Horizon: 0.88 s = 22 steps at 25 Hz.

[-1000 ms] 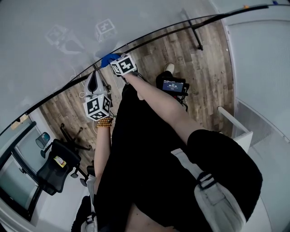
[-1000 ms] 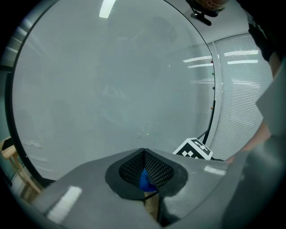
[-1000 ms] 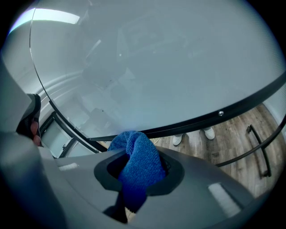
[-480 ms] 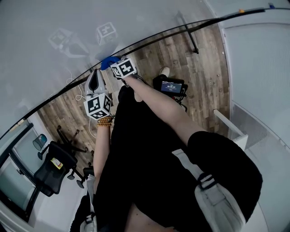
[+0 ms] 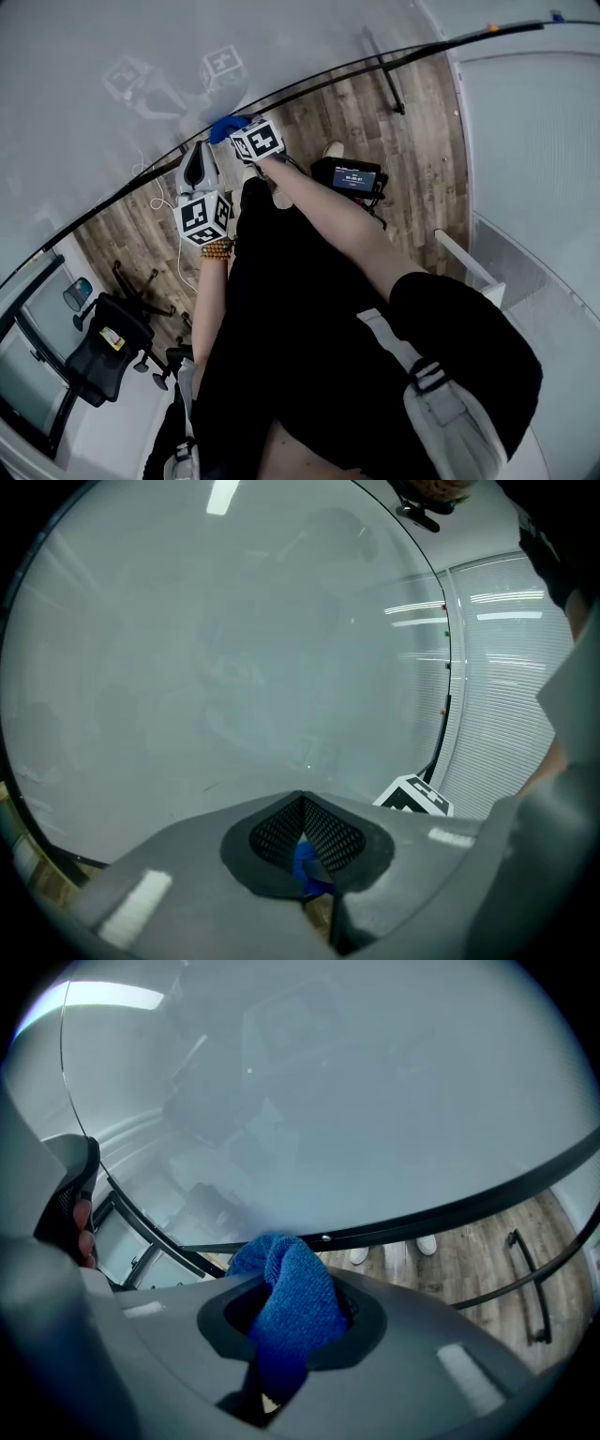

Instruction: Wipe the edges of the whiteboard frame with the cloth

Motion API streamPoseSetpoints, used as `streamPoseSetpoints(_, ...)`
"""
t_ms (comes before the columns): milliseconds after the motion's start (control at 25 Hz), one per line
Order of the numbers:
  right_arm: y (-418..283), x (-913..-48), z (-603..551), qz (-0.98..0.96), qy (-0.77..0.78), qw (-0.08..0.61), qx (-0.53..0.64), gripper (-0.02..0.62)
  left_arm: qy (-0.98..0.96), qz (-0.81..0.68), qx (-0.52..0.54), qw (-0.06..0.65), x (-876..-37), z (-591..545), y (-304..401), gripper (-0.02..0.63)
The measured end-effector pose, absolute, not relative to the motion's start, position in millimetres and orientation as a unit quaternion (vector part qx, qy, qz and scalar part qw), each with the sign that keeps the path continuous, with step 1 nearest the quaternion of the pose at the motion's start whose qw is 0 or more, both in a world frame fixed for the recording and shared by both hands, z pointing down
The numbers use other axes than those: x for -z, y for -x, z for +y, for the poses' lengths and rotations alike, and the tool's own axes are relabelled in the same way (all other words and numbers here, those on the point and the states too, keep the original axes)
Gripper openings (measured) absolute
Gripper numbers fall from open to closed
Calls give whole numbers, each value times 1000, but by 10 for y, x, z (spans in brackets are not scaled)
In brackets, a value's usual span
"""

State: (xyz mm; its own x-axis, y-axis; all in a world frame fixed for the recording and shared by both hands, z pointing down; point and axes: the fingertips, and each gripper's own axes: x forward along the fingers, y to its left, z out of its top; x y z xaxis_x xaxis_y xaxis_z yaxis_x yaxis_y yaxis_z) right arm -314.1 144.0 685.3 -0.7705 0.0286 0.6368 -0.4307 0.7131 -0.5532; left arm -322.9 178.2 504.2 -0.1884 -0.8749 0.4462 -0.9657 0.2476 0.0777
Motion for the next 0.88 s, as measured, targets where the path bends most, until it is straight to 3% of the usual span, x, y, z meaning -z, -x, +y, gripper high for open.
streamPoseSetpoints(880,2850,-6558,1192,-869,-122,316,-360,91,-617,-755,-111,193,-4718,1456,2993,98)
